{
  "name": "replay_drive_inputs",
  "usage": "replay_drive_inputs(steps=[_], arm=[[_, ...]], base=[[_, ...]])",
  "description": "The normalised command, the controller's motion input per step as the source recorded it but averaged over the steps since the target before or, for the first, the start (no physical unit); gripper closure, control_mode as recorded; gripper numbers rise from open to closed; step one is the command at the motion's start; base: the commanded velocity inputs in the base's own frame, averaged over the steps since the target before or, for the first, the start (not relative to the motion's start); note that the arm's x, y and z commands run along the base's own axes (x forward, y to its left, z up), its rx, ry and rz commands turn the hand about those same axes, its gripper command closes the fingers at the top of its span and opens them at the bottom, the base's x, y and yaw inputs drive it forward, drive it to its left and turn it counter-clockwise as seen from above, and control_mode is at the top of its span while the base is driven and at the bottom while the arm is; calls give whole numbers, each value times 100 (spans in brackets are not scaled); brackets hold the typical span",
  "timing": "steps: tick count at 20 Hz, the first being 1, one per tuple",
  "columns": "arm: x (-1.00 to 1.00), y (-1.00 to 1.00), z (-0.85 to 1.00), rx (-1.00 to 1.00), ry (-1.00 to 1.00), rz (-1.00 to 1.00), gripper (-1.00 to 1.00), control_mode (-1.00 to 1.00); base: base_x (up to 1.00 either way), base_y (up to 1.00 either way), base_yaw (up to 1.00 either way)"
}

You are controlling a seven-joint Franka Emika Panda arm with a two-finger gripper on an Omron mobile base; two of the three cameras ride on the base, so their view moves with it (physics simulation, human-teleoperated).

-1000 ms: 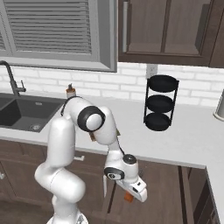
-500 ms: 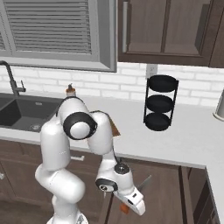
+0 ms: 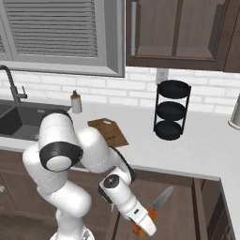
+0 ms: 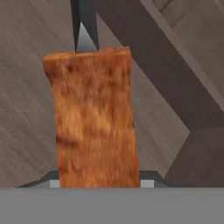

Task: Pick up the knife from the drawer and place it on the cutting board. Then place the meat from the plate to the cutting board.

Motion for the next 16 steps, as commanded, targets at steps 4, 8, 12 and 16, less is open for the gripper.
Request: replay_drive_inputs(steps=[4,8,12,16], arm=[[-20,0,100,6,26,-10,100,-100],[-6,-11,100,9,26,-10,100,-100],[-17,-36,100,2,19,-9,100,-100],[-45,-28,100,-4,4,-5,100,-100]], base=[[0,0,0],[0,0,0],[0,0,0],[0,0,0]])
